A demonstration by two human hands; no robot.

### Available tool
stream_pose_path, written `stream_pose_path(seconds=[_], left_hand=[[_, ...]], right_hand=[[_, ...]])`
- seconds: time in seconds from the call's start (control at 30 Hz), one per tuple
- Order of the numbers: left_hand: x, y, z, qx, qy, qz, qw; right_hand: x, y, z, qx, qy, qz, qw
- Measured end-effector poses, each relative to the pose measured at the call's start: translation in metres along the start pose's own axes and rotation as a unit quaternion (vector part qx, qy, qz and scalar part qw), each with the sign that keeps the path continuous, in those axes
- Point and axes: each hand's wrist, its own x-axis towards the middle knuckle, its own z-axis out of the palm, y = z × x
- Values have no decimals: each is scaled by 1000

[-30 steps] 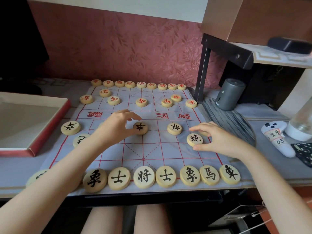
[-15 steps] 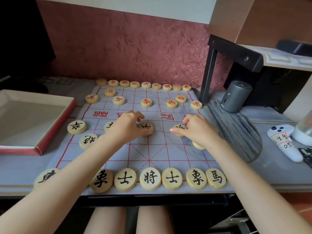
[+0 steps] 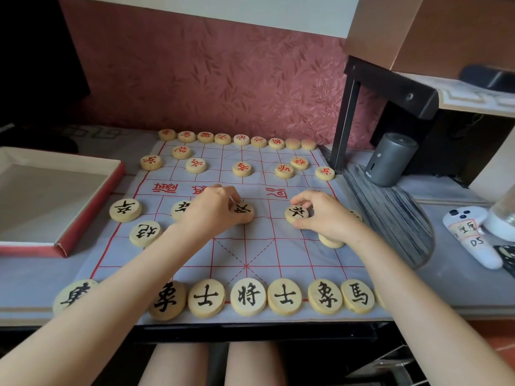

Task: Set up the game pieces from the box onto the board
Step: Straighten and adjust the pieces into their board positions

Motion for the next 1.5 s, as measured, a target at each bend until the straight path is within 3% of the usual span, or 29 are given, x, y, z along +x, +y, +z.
stream_pose_path(seconds=[0.13, 0.23, 0.37, 0.5, 0.67, 1.0, 1.5], left_hand=[[-2, 0, -9, 30, -72, 36, 996], [-4, 2, -18, 28, -98, 63, 993], [-6, 4, -14, -22, -48, 18, 998], [-4, 12, -2, 13, -3, -35, 999], [-2, 13, -1, 23, -12, -73, 997], [-2, 2, -11, -34, -86, 42, 995], [-2, 0, -1, -63, -31, 23, 997]], right_hand=[[-5, 0, -4, 44, -32, -19, 998], [-6, 2, -3, 12, 22, -12, 1000], [-4, 3, 2, -95, 74, -9, 993], [-2, 4, 6, -97, 84, -9, 992], [0, 3, 4, -103, 57, -17, 993], [-4, 8, 4, -60, 37, -41, 997], [-4, 13, 4, -8, 37, -36, 999]])
